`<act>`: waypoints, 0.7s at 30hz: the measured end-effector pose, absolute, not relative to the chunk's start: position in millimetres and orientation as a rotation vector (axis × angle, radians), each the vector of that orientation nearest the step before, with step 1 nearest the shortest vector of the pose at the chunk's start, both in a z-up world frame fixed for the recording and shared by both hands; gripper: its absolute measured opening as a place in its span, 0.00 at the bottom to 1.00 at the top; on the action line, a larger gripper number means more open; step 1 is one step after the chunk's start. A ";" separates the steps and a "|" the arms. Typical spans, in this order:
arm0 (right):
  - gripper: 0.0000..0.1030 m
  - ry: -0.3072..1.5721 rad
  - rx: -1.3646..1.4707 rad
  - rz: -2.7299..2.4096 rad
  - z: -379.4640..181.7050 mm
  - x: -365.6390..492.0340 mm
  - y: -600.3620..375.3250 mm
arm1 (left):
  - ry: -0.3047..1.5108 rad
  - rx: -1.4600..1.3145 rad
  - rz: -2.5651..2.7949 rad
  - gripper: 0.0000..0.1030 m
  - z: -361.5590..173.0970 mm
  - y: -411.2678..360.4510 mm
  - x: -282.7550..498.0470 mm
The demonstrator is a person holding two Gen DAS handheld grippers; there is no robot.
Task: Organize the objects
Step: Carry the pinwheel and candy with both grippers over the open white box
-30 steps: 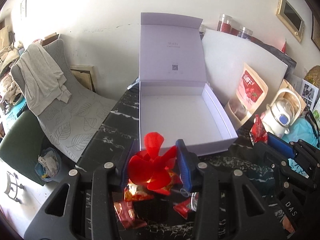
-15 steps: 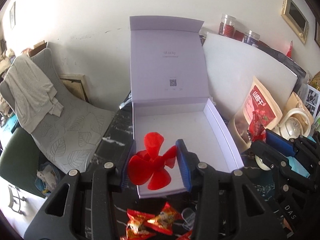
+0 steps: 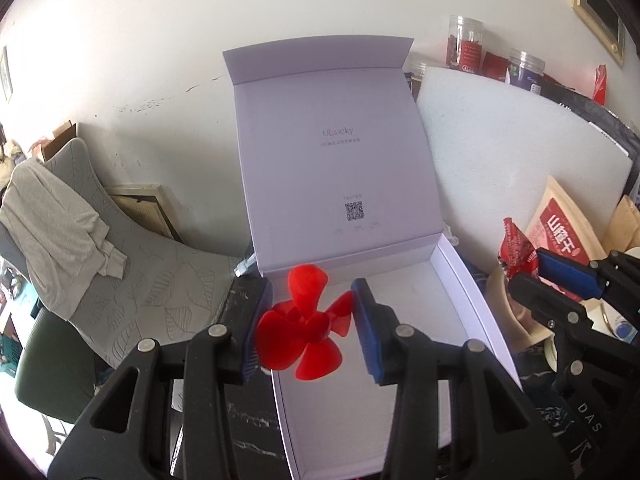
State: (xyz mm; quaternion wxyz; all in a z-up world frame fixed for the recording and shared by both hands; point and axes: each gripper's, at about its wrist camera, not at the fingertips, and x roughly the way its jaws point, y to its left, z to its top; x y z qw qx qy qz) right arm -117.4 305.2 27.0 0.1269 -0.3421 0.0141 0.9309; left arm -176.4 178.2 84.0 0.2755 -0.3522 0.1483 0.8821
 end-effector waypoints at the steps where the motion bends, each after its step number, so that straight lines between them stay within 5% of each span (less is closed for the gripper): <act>1: 0.22 0.040 -1.003 2.704 25.4 -120.6 307.1 | 0.404 -0.951 2.368 0.38 81.5 181.9 -180.1; 21: 0.22 0.109 -1.168 2.646 -25.7 -186.6 340.9 | 0.481 -1.120 2.214 0.38 23.8 230.6 -229.1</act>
